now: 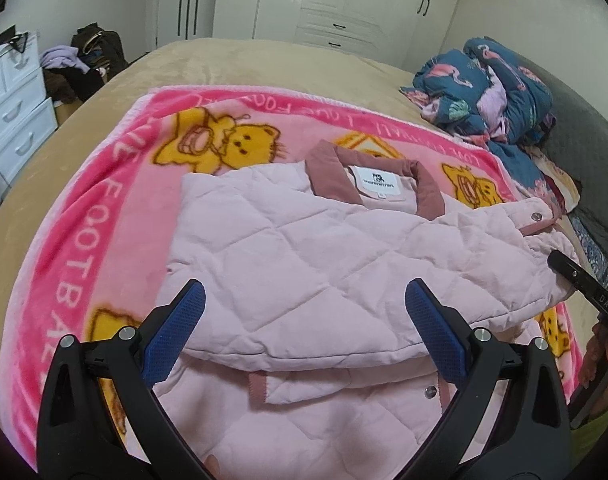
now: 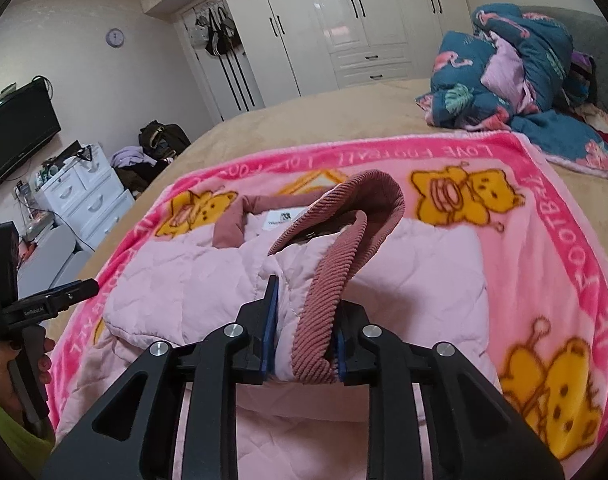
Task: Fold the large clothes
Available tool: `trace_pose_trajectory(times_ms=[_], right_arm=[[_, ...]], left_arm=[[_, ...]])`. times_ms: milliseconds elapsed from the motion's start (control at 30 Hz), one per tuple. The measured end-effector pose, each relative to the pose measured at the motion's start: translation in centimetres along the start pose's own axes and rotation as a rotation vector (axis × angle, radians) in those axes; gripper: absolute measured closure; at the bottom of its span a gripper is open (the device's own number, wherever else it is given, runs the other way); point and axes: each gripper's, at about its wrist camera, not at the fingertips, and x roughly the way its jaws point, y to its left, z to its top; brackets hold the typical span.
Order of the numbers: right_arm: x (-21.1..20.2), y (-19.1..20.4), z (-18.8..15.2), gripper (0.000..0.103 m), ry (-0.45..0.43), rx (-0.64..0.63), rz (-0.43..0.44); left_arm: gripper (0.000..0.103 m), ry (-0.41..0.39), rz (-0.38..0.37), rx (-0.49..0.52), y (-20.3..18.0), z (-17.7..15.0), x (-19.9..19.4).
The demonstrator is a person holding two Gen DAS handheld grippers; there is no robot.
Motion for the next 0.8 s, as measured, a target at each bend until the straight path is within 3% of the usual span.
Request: trace_pose_trajectory(times_ms=[133, 167, 200, 267, 467, 567, 800], right_arm=[[0.2, -0.6, -0.5, 0.066, 0.031, 0.016, -0.032], [0.2, -0.8, -0.7, 0.059, 0.035, 0.018, -0.039], [0.0, -0.9, -0.8, 0.045, 0.032, 0.021, -0.054], [-0.6, -1.2, -1.1, 0.037, 0.005, 0.019, -0.084], [-2.0, -1.4, -1.1, 0.037, -0.019, 0.005, -0.097], [-2.3, -0.8, -0.9, 0.031, -0.024, -0.015, -0.087], [-1.8, 2.1, -0.2, 0.022, -0.013, -0.079, -0.045]], left_arm=[[0.009, 0.013, -0.004, 0.010, -0.6, -0.1, 0.7], [0.009, 0.016, -0.006, 0.011, -0.8, -0.1, 0.8], [0.009, 0.018, -0.010, 0.013, -0.9, -0.1, 0.8], [0.009, 0.021, -0.017, 0.019, -1.2, -0.1, 1.0], [0.009, 0.035, -0.023, 0.040, -2.1, 0.0, 1.6], [0.009, 0.060, -0.025, 0.051, -2.4, -0.2, 2.5], [0.009, 0.186, -0.010, 0.101, -2.6, -2.6, 6.0]])
